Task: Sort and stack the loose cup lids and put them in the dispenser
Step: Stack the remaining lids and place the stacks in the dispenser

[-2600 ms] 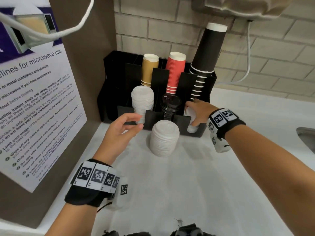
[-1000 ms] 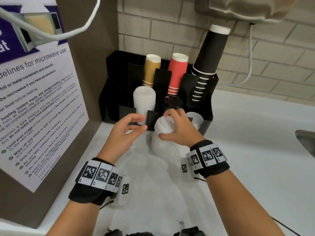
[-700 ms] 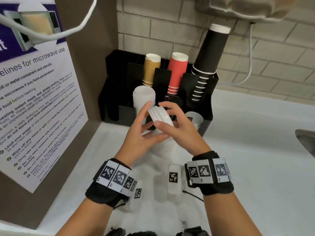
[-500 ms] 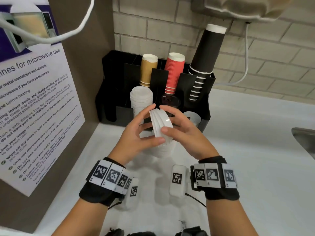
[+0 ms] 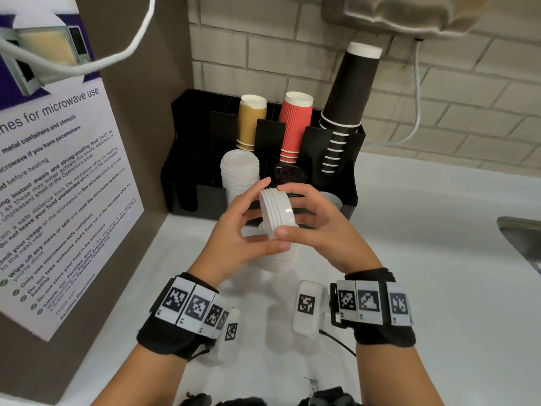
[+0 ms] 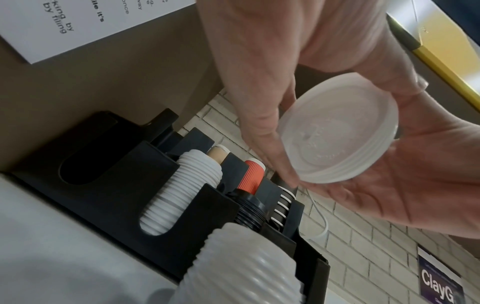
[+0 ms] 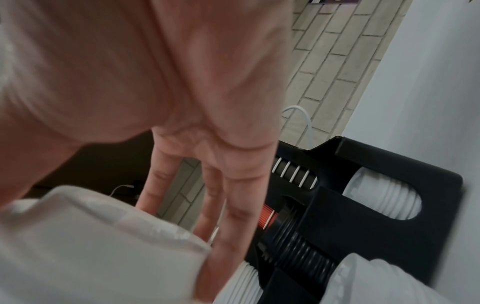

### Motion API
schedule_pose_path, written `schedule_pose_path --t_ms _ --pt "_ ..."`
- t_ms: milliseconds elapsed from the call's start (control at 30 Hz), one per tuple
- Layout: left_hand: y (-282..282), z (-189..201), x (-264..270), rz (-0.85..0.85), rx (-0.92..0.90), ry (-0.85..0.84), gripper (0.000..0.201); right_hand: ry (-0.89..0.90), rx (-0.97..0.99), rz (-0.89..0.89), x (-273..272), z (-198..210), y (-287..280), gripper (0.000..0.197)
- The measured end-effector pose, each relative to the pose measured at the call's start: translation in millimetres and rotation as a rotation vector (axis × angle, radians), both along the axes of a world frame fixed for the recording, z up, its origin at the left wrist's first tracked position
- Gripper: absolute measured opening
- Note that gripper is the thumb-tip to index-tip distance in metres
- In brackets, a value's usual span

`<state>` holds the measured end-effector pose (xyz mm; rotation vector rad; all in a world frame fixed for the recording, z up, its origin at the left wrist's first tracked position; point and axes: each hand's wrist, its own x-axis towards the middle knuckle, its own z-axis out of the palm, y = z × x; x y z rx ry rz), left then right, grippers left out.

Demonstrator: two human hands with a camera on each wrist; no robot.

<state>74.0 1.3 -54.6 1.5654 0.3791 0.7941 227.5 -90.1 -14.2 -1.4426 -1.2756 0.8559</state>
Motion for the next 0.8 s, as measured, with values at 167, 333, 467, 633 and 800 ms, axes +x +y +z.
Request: schedule_pose_path --t_ms 167,333,467,633,800 --pt "2.4 4.4 -2.4 -0.066 0.008 0.051 0.107 0.027 0.021 -0.037 -1.7 -1.2 -1.0 0.06" --pt "0.1 4.4 -1.8 -0.042 0.003 0.06 0.11 0.021 0.024 -0.025 -1.4 1.6 -2.7 0.062" --pt "0.1 3.1 -1.8 -0.027 0.027 0.076 0.11 0.021 0.014 -0.026 -2.4 0.9 -3.4 0.064" --pt "-0.9 0.8 -1.2 -0.006 0.053 0.102 0.107 0.011 0.007 -0.043 -3.7 -1.9 -3.0 0.066" --pt "-1.5 -1.1 1.3 -0.005 0.063 0.094 0.111 -0.006 0.034 -0.051 -2.6 -5.9 -1.1 0.059"
